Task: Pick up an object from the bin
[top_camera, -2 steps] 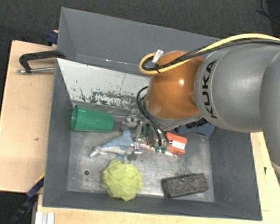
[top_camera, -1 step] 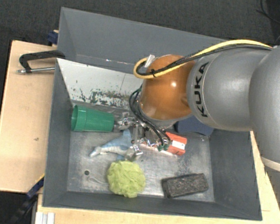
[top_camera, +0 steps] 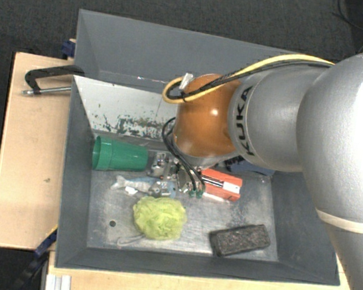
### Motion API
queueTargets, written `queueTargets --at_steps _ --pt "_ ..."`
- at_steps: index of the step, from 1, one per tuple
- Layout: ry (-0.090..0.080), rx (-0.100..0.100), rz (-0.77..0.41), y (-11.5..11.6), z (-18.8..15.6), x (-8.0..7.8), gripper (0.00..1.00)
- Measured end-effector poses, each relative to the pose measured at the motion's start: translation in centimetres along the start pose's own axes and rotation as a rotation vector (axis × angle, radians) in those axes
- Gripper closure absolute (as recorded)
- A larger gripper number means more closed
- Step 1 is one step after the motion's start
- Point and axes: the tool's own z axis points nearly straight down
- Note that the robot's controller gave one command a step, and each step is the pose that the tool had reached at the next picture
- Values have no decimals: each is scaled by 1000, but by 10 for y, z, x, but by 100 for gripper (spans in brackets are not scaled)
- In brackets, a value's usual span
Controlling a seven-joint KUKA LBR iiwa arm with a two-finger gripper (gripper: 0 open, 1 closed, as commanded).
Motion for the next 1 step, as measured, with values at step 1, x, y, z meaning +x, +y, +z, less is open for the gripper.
queueTargets --at_steps 1 --pt "0 0 0 0 0 0 100"
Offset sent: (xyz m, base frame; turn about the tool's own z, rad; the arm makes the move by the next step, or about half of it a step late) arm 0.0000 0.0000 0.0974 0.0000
